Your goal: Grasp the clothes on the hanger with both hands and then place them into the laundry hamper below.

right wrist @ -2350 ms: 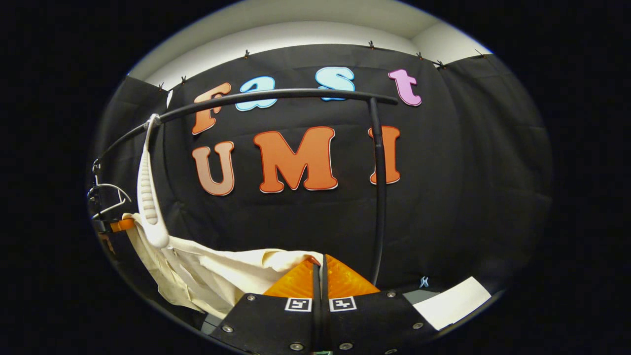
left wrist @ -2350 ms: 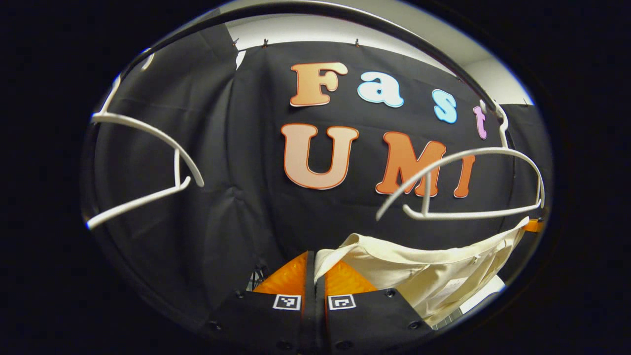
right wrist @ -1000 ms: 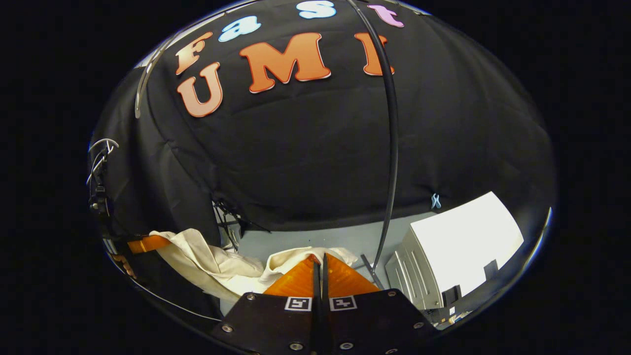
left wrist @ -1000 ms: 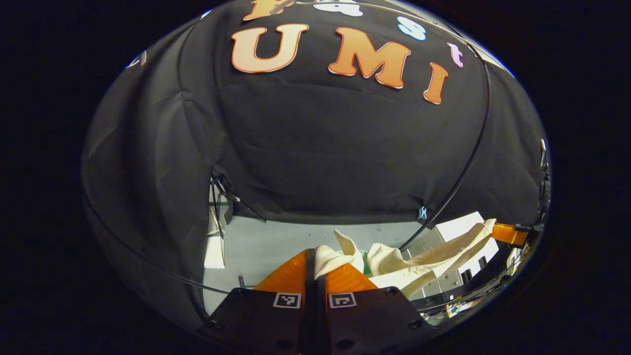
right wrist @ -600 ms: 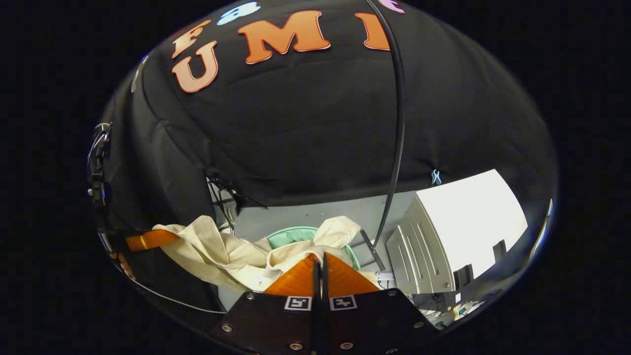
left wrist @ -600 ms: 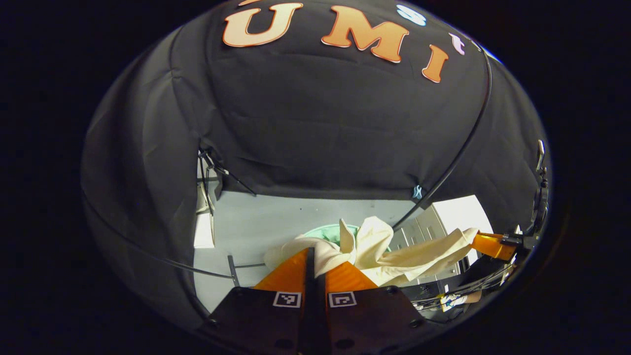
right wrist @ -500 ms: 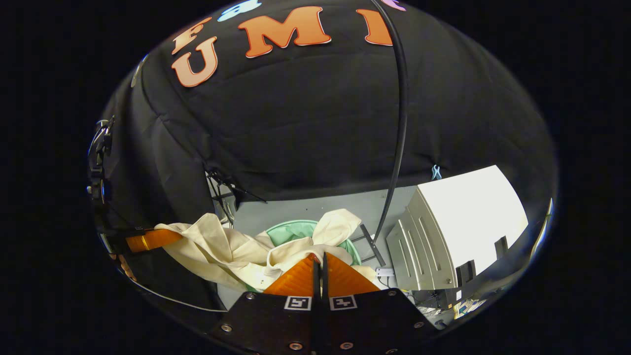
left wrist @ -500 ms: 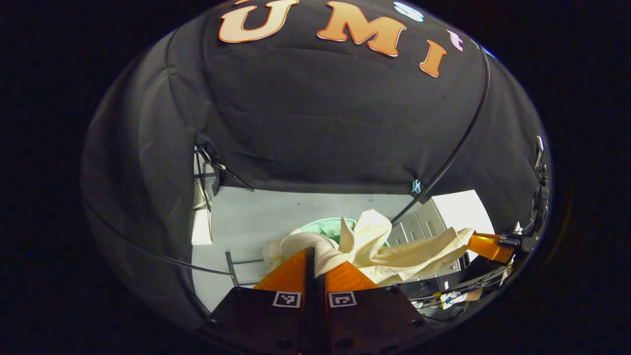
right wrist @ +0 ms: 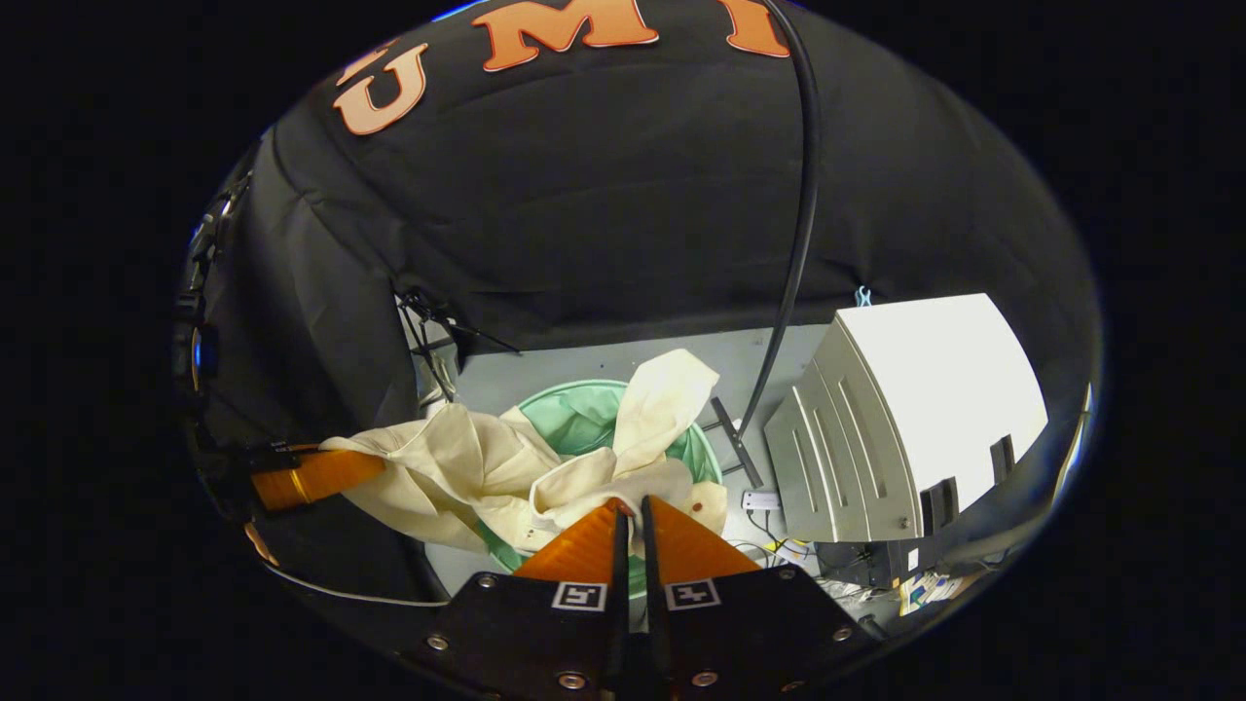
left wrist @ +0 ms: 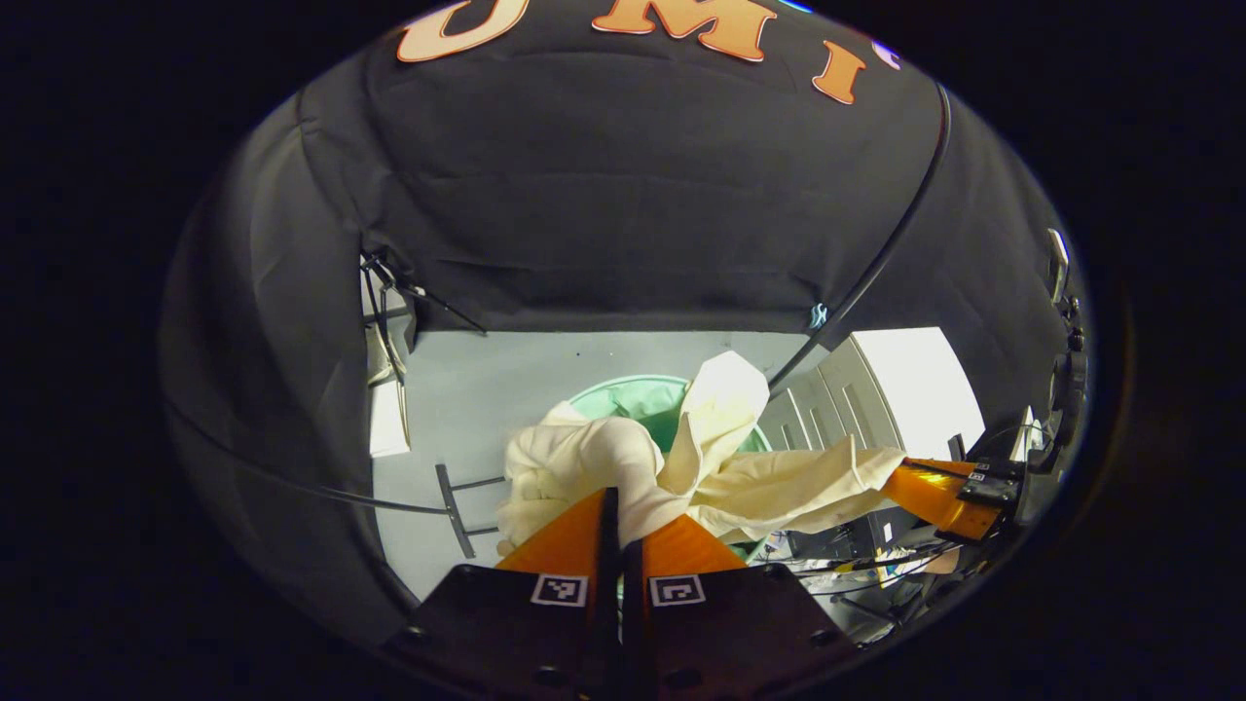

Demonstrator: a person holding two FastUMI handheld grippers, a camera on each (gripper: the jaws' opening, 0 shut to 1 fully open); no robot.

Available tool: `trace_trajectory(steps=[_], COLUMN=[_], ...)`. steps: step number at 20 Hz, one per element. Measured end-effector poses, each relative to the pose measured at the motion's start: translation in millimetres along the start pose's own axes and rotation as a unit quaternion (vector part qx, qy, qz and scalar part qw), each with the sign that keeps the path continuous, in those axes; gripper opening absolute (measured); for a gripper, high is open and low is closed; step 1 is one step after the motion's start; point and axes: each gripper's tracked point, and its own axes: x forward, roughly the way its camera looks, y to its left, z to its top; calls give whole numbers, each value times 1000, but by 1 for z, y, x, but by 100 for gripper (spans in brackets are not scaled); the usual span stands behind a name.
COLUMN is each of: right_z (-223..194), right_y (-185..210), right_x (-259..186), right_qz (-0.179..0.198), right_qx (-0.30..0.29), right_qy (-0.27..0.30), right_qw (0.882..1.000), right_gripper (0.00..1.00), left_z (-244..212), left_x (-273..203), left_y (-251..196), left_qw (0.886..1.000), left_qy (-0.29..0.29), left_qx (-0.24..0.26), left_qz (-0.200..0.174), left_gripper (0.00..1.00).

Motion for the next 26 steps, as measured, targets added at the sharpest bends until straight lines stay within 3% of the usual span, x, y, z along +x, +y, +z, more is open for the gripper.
trace_trajectory(steps=[2, 5, 6, 8, 10, 12, 13, 14, 16, 17, 19, 20, 26], right_z=[-1, 3, 4, 5, 7, 10, 10, 12, 15, 17, 23, 27, 72], right_y=[2, -2, -3, -2, -2, -1, 2, 3, 7, 7, 9, 12, 25], right_x=[1, -2, -3, -5, -8, -12, -14, -19, -24, -27, -34, -39, -80], right_qz=[4, -1, -2, -1, -1, -2, -1, 1, 4, 3, 1, 2, 5], right_qx=[7, 6, 5, 7, 7, 7, 10, 12, 12, 9, -1, -5, -26], right_qy=[-2, -6, -6, -8, -11, -17, -19, -22, -27, -29, -35, -39, -90], right_qw=[1000, 1000, 1000, 1000, 1000, 1000, 1000, 1000, 1000, 1000, 999, 999, 996], right_gripper=[11, 11, 12, 19, 26, 34, 28, 45, 51, 64, 71, 87, 93], left_z=[-6, -7, -7, -4, -4, -2, -1, -1, -2, 0, 7, 14, 53], left_x=[2, -2, -3, -5, -10, -14, -16, -18, -24, -23, -34, -39, -95], left_y=[-5, -1, 0, 1, 4, 8, 12, 12, 13, 15, 24, 31, 44], left_qw=[1000, 1000, 1000, 1000, 1000, 1000, 1000, 1000, 999, 999, 999, 998, 993], left_qy=[7, 9, 6, 3, 3, -2, -5, -6, -11, -15, -29, -41, -95], left_qx=[-5, -10, -13, -23, -28, -27, -26, -27, -30, -31, -35, -35, -63], left_qz=[-5, -8, -6, -7, -9, -4, 2, 1, 3, 3, 21, 30, 28], left_gripper=[6, 28, 24, 39, 63, 59, 55, 55, 84, 98, 98, 98, 98])
